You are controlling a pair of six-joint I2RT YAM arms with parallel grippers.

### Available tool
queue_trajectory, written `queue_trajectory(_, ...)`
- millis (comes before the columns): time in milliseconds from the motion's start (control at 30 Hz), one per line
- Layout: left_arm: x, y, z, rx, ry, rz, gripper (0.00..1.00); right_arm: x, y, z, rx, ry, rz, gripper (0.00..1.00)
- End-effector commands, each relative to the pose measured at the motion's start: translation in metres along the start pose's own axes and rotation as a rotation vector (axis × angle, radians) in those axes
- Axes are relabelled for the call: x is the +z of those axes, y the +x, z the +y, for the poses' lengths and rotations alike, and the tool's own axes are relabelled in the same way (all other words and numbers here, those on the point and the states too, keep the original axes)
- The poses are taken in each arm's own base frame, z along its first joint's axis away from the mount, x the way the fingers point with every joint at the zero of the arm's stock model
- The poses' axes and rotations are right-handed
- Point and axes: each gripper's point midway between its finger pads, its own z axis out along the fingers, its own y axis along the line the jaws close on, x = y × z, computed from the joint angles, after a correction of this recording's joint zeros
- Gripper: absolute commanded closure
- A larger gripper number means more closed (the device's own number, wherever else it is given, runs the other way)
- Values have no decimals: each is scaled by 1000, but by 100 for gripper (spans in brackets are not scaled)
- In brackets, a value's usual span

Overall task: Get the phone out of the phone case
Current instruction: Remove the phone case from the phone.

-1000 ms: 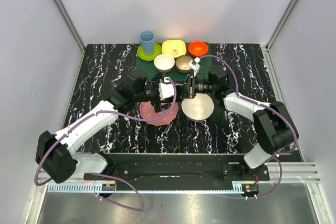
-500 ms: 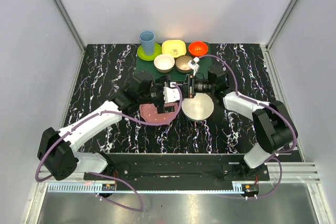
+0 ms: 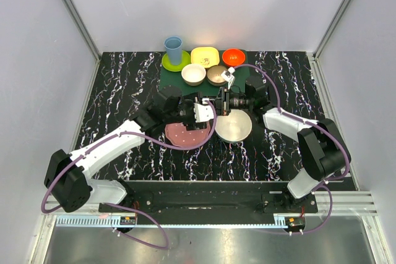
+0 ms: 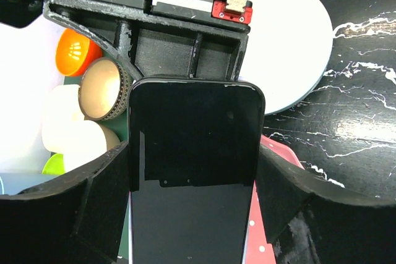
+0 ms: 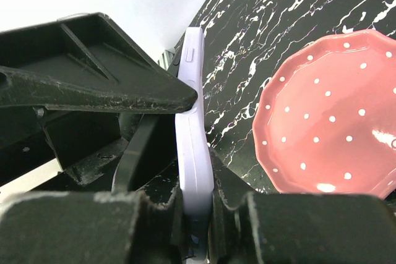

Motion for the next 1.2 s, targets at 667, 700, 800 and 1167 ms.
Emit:
queue_trajectory(667, 7, -26, 1, -152, 13, -95, 100, -5, -30, 27, -199, -52, -94, 100)
queue_trajectory(700, 7, -26, 3, -173, 6, -96, 100, -6, -30, 28, -207, -54, -99, 100)
queue_trajectory(800, 6, -27, 12, -212, -17, -106, 100, -7, -30, 30, -228, -55, -105, 100)
queue_trajectory(1167, -3, -31, 22, -300, 9, -163, 100, -9, -30, 33, -270, -60, -118, 100)
